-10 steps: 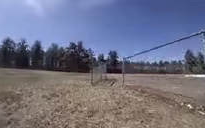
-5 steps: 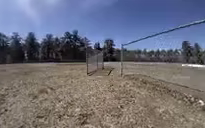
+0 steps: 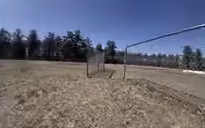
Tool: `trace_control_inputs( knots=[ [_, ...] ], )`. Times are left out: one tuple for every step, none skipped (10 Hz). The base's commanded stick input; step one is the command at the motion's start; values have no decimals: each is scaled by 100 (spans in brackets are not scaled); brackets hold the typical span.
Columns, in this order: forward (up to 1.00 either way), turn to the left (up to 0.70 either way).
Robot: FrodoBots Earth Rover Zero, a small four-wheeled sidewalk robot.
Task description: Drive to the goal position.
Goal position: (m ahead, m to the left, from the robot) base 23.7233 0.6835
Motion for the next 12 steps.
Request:
trace_control_inputs(
  knots=[
    [70,0],
    [70,0],
    [70,0],
    [70,0],
    [70,0],
    [70,0],
    [70,0],
    [70,0],
    [70,0],
    [70,0],
    [70,0],
    [70,0]
  ],
)
